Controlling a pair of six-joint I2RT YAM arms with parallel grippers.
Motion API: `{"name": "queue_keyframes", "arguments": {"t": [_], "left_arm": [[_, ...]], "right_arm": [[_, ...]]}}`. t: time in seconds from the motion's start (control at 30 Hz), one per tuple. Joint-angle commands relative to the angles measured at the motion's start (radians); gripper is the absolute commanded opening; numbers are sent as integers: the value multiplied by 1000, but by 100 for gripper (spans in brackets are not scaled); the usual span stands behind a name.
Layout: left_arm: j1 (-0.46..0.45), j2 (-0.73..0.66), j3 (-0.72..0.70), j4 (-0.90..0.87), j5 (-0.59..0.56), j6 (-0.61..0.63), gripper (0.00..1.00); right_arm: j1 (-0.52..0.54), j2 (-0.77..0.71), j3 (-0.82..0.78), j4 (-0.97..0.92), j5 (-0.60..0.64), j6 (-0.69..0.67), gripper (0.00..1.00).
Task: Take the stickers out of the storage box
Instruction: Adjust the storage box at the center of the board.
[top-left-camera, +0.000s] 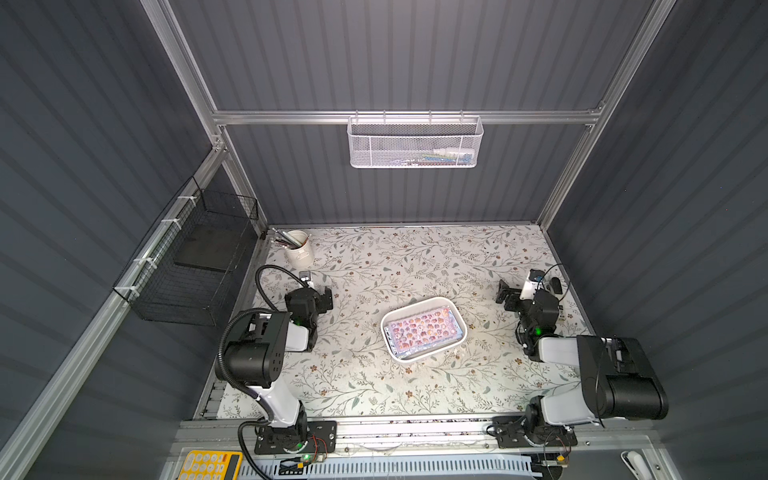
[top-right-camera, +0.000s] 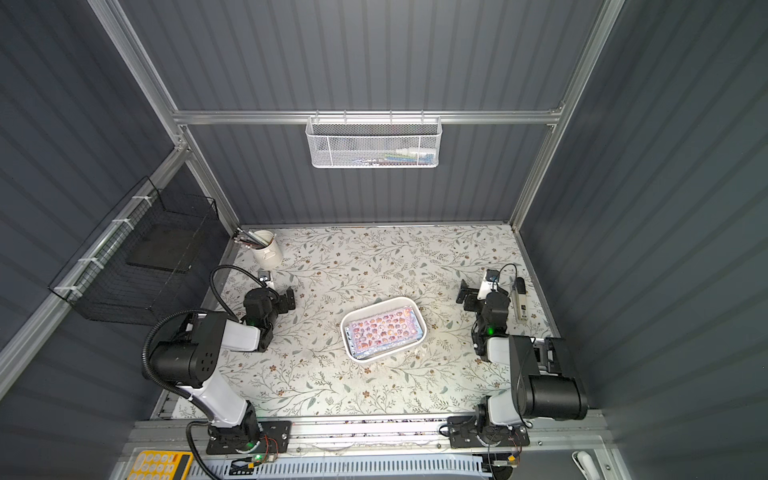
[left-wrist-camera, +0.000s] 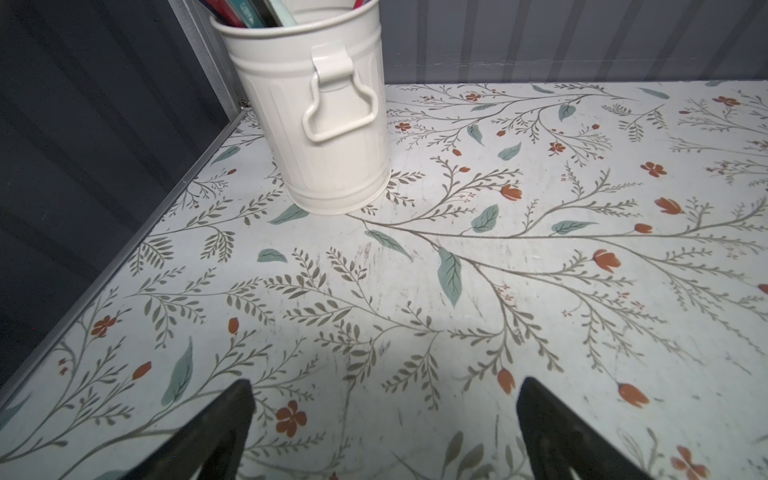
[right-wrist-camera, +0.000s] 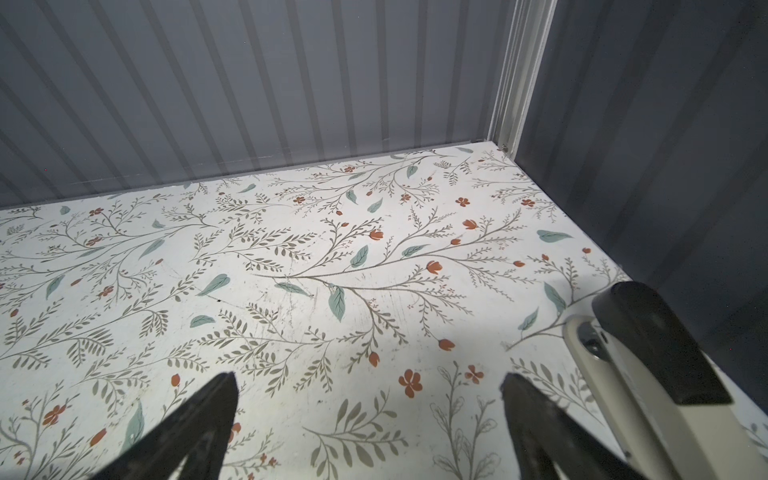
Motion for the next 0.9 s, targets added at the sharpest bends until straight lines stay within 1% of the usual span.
{"name": "queue_keyframes", "arguments": {"t": [0.0,0.6,0.63,0.67,0.7,0.73,0.77,0.8,0.87], "left_arm": [[8,2,0,8,10,12,100],[9,2,6,-5,20,10,100],[10,0,2,11,7,13,100],[8,-21,18,-38,-37,0,100],[8,-57,61,-155,-50,-15,100],[8,-86,135,-323,-43,-8,100],[6,-100,208,-430,-5,14,100],[-7,-114,254,-476,13,26,100],[-49,-157,341,-564,54,44,100]], "right_arm": [[3,-2,5,0,-4,-8,99],[-9,-1,11,-13,-23,-1,99],[-8,-4,5,1,-19,0,99],[-2,-20,-7,15,10,5,99],[4,-57,-10,-12,27,4,99],[8,-119,6,-105,37,4,99],[14,-196,42,-244,63,18,99],[16,-246,82,-366,83,53,99],[19,-335,164,-576,70,144,99]]}}
